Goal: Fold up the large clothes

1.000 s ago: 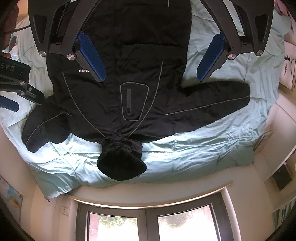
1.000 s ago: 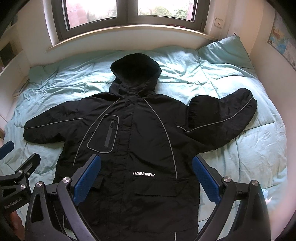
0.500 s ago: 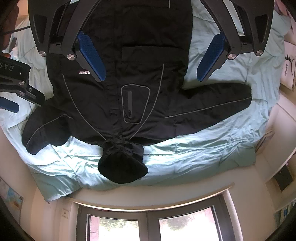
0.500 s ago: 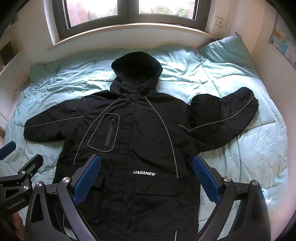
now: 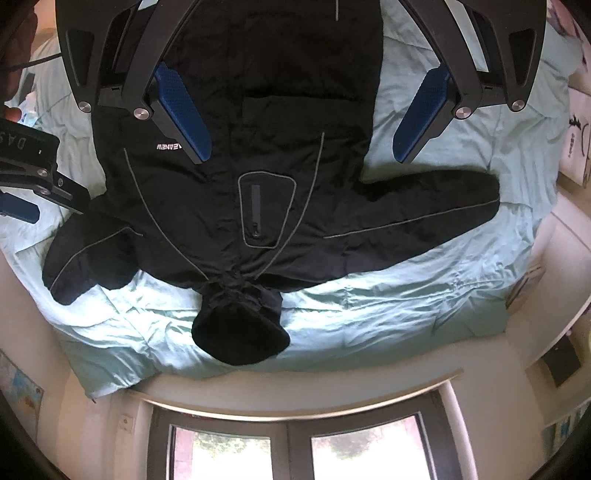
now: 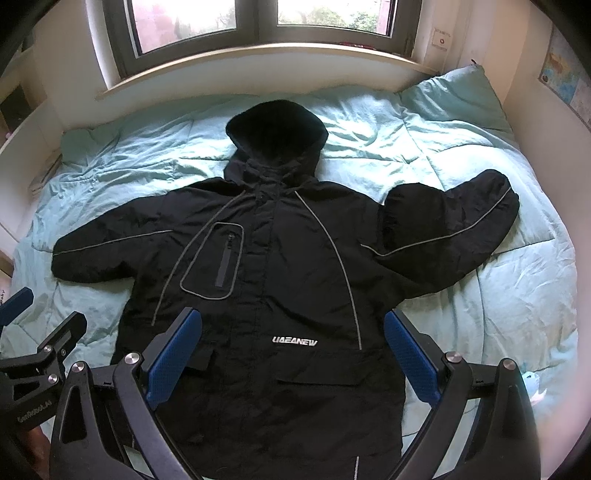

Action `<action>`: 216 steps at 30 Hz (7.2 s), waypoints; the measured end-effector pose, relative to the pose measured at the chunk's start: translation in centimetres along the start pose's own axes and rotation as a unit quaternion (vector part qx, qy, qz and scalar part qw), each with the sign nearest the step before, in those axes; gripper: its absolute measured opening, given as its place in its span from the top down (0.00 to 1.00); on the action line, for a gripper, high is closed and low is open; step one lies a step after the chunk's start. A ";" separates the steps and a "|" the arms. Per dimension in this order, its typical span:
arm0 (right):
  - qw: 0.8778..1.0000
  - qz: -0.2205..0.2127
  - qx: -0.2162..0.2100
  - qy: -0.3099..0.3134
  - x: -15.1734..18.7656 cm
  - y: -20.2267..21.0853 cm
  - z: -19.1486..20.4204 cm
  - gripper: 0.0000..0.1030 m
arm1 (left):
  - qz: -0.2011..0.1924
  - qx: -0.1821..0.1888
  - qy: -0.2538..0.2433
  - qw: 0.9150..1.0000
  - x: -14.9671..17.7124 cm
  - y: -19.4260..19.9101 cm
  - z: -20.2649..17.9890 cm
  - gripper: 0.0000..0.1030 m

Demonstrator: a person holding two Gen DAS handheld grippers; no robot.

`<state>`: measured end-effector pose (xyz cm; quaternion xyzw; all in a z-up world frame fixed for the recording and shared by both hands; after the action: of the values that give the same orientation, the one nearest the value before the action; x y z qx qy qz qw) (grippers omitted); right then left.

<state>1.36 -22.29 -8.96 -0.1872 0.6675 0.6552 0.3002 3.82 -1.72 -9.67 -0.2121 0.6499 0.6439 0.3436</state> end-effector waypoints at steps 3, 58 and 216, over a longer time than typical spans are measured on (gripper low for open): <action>1.000 -0.010 -0.004 0.006 0.0 1.3 1.0 0.03 | -0.009 -0.005 0.012 1.000 0.3 1.6 0.9 0.04; 0.989 -0.059 0.063 -0.118 -3.6 -4.4 -36.8 0.13 | 0.026 0.129 0.019 0.991 -4.8 -8.3 -30.1 0.04; 0.977 0.131 -0.165 0.004 9.5 -9.7 5.8 0.36 | -0.005 -0.018 0.392 0.920 9.5 -12.5 37.1 0.49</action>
<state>1.38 -15.91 -22.32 -0.1477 0.5702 0.7893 0.1734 12.84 35.27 -22.71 -0.4575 0.7194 0.5191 0.0605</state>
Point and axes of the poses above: each gripper's, at about its wrist camera, not at the fingertips, and y roughly against the way its jaws point, z to its left, x to its underside, the point moved 9 cm from there along -y, roughly the way its jaws point, and after that the axes turned 12 degrees about -z, right-handed, at the moved point
